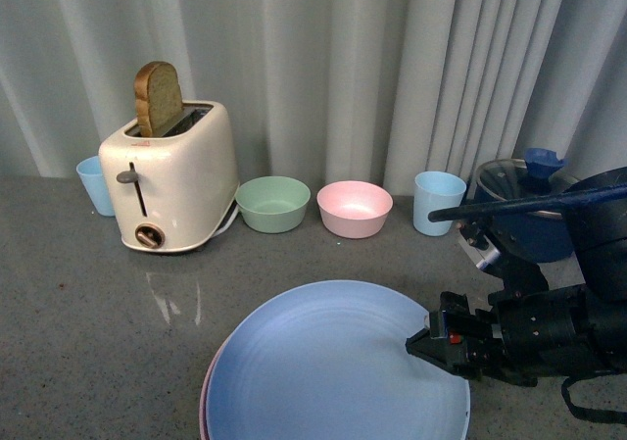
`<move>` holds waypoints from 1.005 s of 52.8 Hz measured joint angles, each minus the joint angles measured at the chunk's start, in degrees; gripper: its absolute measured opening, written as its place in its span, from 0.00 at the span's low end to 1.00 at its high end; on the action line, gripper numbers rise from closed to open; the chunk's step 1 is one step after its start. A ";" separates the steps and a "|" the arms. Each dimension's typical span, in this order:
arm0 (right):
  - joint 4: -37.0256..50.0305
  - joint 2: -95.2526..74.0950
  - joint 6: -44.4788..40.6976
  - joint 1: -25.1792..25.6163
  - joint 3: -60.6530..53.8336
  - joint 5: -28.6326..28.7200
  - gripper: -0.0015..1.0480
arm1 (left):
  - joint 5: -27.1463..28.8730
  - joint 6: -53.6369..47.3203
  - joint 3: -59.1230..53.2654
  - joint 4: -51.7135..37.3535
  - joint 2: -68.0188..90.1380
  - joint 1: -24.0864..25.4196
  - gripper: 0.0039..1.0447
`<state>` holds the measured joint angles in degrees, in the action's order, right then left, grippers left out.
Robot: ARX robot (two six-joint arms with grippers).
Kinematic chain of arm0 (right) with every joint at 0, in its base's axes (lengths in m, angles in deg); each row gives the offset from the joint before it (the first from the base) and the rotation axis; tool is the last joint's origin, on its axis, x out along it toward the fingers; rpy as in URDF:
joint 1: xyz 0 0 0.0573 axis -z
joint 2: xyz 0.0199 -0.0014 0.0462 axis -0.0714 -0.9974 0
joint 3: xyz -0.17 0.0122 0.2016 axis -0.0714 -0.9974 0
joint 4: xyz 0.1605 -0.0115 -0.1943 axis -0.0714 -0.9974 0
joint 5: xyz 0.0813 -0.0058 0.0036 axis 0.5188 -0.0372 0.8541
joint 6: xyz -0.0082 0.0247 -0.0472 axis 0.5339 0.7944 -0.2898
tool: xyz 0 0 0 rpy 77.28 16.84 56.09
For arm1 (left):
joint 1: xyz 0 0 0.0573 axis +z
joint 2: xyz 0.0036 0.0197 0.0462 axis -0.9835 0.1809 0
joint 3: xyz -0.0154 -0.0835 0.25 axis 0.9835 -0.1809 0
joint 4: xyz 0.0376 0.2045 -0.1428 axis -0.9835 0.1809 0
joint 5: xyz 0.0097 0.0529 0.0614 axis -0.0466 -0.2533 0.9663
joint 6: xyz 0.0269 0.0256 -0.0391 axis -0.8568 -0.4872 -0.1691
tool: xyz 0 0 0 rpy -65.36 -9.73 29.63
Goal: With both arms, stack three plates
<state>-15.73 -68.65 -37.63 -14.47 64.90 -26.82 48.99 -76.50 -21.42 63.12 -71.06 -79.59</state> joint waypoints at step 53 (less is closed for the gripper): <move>53.07 30.27 -11.41 14.34 -36.13 -25.42 0.57 | 0.02 0.00 0.00 0.00 0.07 0.00 0.94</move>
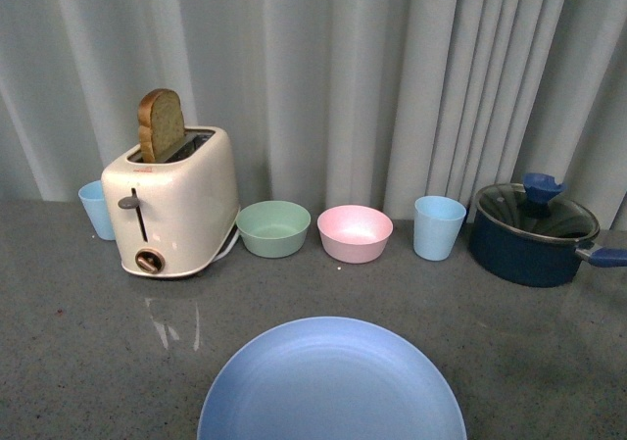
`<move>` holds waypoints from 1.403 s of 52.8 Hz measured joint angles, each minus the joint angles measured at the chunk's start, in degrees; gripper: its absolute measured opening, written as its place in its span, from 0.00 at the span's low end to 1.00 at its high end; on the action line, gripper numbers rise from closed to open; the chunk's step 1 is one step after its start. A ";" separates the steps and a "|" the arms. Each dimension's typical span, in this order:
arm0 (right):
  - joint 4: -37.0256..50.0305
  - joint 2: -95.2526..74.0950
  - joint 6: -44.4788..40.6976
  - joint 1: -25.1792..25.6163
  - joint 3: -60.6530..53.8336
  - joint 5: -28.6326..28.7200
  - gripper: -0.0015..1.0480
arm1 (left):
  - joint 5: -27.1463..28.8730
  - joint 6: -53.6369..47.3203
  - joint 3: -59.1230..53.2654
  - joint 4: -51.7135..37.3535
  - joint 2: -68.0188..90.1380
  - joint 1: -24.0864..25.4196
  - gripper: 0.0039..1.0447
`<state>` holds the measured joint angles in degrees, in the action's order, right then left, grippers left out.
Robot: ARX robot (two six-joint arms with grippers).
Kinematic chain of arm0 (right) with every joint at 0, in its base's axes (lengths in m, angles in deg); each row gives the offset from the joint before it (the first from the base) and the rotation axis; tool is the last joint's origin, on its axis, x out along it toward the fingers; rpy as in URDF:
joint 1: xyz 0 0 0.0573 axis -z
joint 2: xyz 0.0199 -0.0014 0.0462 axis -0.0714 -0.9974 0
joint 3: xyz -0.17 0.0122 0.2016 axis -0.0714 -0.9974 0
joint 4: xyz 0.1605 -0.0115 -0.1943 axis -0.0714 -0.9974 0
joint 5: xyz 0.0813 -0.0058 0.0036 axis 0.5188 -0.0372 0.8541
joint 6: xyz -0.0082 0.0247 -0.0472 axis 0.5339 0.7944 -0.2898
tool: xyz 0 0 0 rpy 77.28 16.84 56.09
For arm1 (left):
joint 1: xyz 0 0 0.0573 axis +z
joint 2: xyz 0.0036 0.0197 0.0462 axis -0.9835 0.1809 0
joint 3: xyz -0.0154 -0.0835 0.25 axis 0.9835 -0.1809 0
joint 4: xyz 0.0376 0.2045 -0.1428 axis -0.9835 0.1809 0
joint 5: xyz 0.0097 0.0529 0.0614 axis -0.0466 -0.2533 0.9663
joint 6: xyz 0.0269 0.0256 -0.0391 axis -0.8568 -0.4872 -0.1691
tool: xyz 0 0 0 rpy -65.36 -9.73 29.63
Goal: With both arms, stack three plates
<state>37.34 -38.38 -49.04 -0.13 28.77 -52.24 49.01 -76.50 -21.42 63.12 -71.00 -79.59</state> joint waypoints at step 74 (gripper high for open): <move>-43.91 61.81 -1.38 -3.85 -14.10 -3.85 0.03 | 0.00 0.00 0.00 0.00 -0.07 0.00 0.94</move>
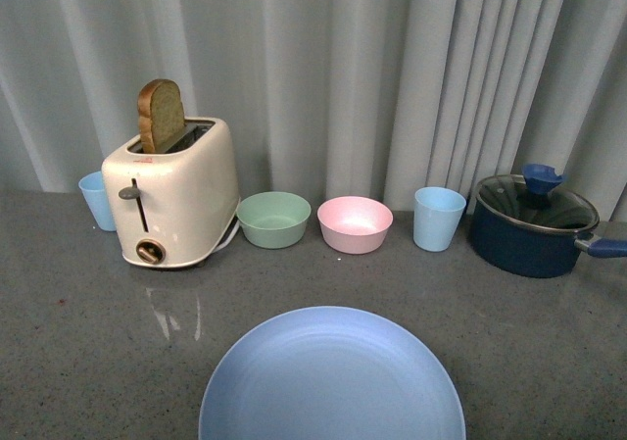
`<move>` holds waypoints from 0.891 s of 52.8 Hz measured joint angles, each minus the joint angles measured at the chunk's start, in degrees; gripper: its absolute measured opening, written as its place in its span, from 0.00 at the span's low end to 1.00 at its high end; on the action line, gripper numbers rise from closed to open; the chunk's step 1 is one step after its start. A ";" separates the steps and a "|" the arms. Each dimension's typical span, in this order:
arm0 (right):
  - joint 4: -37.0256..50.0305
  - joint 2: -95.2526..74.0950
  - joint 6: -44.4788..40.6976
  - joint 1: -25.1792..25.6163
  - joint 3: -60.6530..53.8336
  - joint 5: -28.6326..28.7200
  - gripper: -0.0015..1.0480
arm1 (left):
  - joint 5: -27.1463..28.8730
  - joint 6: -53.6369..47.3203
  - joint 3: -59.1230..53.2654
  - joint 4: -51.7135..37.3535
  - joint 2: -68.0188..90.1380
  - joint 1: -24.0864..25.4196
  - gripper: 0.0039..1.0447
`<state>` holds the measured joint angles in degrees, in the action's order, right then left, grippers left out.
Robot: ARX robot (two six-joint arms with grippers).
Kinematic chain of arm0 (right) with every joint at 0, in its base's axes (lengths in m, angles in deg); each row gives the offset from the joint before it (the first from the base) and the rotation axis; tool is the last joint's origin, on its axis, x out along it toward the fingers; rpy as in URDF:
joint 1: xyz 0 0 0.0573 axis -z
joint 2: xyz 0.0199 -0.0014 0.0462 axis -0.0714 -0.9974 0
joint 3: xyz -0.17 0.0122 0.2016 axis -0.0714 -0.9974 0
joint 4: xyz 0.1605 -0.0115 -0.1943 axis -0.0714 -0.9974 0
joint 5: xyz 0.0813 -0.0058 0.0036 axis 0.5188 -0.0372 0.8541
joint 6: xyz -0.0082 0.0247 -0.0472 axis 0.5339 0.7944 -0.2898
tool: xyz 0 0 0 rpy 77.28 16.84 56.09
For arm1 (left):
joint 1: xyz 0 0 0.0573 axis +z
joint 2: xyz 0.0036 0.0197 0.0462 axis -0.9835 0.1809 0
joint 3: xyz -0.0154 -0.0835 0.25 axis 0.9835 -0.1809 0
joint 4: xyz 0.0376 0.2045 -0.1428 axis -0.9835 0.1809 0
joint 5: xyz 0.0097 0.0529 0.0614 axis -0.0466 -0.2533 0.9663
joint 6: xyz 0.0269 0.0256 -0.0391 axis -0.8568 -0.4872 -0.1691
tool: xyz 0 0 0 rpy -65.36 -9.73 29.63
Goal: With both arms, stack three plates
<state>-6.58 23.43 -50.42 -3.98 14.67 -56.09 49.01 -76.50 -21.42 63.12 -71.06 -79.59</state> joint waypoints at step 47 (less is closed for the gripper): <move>-26.01 26.12 -0.02 -0.02 0.02 0.00 0.03 | -0.02 0.00 0.00 0.00 0.00 0.00 0.94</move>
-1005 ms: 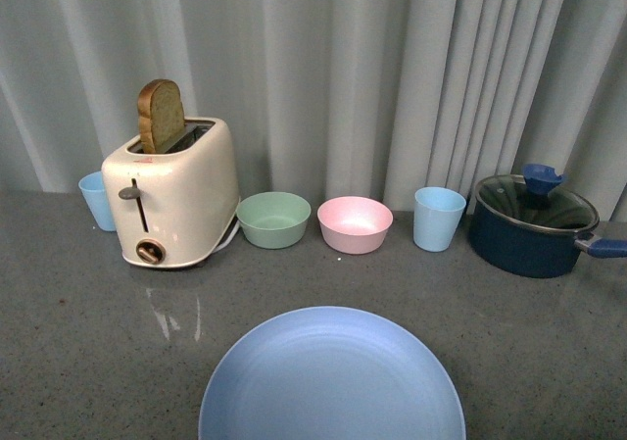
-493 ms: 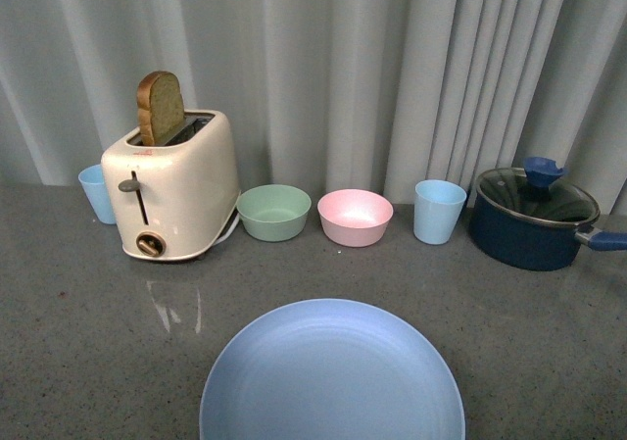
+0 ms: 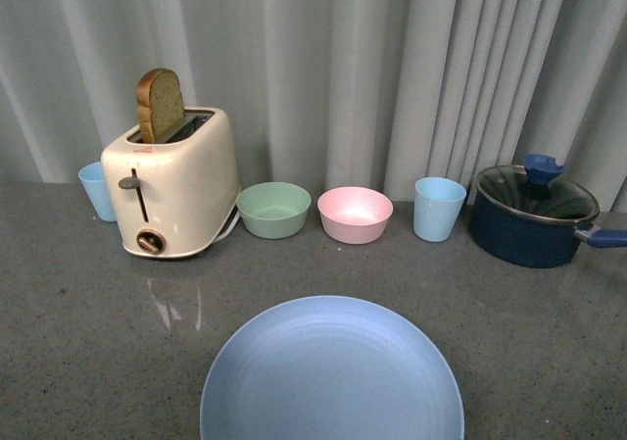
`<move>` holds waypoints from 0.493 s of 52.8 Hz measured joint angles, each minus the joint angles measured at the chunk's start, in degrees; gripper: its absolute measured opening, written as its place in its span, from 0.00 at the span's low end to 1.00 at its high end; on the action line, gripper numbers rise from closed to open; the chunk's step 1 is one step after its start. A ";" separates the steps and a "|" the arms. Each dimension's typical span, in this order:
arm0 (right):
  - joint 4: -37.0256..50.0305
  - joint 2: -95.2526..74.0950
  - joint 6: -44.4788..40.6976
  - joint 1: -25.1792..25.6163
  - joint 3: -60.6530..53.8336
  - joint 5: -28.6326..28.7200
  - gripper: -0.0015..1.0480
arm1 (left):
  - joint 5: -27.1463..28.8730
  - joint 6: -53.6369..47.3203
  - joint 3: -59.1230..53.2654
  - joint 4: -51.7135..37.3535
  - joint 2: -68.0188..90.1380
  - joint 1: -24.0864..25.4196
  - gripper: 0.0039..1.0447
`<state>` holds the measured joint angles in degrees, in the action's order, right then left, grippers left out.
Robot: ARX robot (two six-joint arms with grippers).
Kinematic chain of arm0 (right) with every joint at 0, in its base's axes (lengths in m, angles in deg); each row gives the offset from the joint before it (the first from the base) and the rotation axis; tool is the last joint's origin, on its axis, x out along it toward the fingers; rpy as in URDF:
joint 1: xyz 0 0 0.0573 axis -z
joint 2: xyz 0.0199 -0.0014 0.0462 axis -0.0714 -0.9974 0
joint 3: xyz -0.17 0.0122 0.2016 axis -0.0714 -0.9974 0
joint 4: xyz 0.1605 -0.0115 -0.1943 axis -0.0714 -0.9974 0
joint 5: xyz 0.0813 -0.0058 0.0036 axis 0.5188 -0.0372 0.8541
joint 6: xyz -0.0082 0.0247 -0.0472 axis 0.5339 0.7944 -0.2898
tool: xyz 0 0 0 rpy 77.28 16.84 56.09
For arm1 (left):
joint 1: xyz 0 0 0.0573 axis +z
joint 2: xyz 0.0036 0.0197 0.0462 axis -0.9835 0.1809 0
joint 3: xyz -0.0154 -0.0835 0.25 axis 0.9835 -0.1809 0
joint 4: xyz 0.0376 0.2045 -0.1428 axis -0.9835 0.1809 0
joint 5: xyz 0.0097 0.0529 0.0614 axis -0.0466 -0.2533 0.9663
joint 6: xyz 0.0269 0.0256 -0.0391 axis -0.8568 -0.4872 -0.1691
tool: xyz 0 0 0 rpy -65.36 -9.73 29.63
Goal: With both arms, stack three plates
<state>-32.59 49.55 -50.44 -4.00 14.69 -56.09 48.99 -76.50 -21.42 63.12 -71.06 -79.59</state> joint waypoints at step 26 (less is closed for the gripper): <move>-0.17 0.00 -0.04 0.00 0.00 0.00 0.54 | 0.00 0.00 0.00 0.00 -0.07 0.00 0.94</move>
<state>-32.76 49.55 -50.49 -4.00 14.69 -56.09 48.99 -76.50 -21.42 63.12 -71.13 -79.59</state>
